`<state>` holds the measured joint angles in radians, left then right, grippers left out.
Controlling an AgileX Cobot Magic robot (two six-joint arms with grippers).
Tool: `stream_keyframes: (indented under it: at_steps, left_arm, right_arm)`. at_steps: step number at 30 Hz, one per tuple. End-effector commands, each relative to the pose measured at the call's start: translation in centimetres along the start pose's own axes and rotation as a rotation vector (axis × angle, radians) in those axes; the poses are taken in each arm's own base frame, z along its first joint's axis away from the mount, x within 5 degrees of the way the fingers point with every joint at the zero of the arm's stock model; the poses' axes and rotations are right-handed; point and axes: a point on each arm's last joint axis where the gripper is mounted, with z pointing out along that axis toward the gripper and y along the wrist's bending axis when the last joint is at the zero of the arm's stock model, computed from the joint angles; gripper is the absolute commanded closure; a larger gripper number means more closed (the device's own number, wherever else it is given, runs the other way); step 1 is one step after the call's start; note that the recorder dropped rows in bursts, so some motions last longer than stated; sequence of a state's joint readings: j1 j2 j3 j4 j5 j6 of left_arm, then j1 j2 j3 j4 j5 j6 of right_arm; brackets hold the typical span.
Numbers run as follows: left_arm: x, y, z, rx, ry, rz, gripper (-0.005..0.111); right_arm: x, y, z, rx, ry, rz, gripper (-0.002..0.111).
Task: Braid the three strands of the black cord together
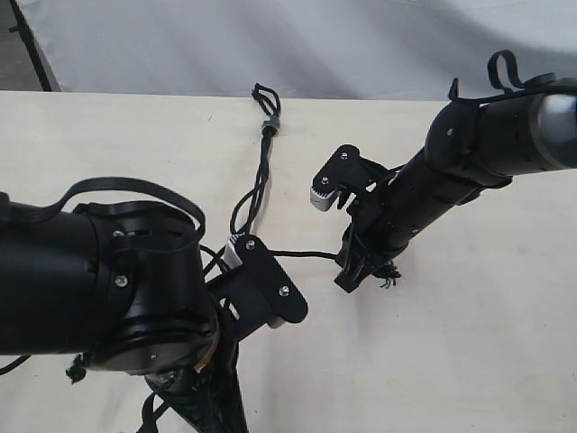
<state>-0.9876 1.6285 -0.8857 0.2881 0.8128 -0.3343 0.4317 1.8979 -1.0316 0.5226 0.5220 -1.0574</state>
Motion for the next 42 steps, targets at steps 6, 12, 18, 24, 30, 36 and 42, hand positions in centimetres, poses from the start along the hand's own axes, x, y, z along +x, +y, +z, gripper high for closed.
stream_keyframes:
  at_steps: [6, 12, 18, 24, 30, 36, 42]
  left_arm:
    - [0.2, -0.7, -0.6, 0.066, -0.055, -0.043, 0.103]
    - [-0.1, -0.8, -0.6, 0.075, -0.082, -0.044, 0.103]
    - [-0.1, -0.7, -0.8, 0.067, -0.093, 0.004, 0.103]
    - [-0.2, 1.6, -1.9, -0.167, -0.132, 0.219, 0.103]
    - [-0.8, 3.8, -1.8, -0.312, -0.161, 0.263, 0.103]
    - [0.6, 4.4, -0.4, -0.213, -0.107, 0.067, 0.103]
    - [1.3, 1.7, 0.3, 0.084, -0.077, -0.201, 0.103]
  right_arm:
    - [-0.1, -0.1, 0.0, 0.01, -0.006, -0.006, 0.108]
    - [-0.1, -0.1, 0.0, 0.014, -0.008, -0.006, 0.108]
    - [-0.2, -0.3, 0.0, 0.03, -0.018, -0.006, 0.108]
    - [0.0, -0.6, 0.3, 0.08, -0.034, -0.001, 0.103]
    - [0.1, -0.6, 0.3, 0.093, -0.037, -0.007, 0.049]
    - [-0.8, -0.5, -1.9, 0.131, -0.094, -0.016, 0.039]
    - [-1.7, -1.2, -5.9, 0.244, -0.213, 0.015, 0.039]
